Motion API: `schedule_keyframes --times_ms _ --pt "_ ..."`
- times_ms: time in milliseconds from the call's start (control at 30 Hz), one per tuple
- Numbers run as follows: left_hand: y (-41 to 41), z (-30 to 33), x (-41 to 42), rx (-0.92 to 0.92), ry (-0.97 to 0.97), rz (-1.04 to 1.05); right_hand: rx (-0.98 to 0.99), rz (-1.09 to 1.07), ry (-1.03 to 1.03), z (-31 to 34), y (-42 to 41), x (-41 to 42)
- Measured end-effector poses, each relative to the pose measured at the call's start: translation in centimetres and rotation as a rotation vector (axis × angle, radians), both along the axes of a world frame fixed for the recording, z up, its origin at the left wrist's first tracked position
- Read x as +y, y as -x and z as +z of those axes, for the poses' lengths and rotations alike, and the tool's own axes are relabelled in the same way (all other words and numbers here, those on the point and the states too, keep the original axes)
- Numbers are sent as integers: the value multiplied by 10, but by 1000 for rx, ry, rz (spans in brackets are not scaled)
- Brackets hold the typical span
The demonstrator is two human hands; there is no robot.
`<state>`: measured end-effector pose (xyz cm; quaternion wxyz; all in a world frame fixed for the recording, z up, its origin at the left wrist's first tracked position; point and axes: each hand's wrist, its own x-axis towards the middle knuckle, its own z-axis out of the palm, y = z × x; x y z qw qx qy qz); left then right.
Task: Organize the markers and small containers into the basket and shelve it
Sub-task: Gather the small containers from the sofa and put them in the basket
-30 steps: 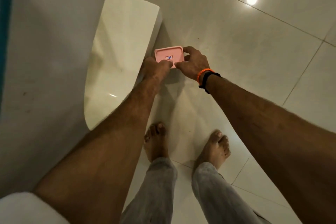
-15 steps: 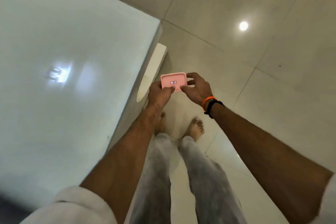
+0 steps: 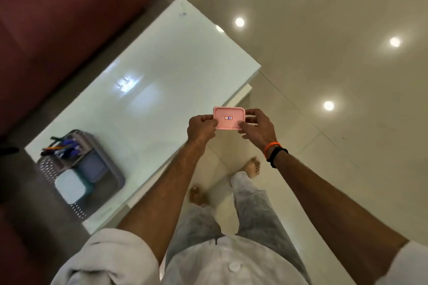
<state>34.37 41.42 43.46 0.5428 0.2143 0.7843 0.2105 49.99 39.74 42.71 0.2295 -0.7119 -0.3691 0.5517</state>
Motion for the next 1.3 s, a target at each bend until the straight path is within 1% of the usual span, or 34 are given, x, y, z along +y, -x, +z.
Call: schedule_keyframes --times_ms 133,367,500,633,733,867,1067,1167,1300 --pt "60 30 -47 -5 -40 115 31 106 -31 32 57 -26" --pt "164 57 -148 -30 -110 245 62 260 -107 60 158 -94" --pt "231 71 -219 -34 -135 320 77 362 -98 72 228 -143" --pt "277 77 -258 -47 -137 397 81 469 -73 76 279 -162" --pt "313 73 -280 -21 -119 472 77 546 -59 77 322 -172" --pt "345 63 -289 -10 -96 532 65 603 -34 69 362 -171" --pt "397 45 -279 19 -46 652 52 716 14 42 428 -147" --pt "416 36 -272 26 20 691 17 778 23 38 449 -137" --pt "439 23 -267 22 61 725 -2 841 50 27 469 -131"
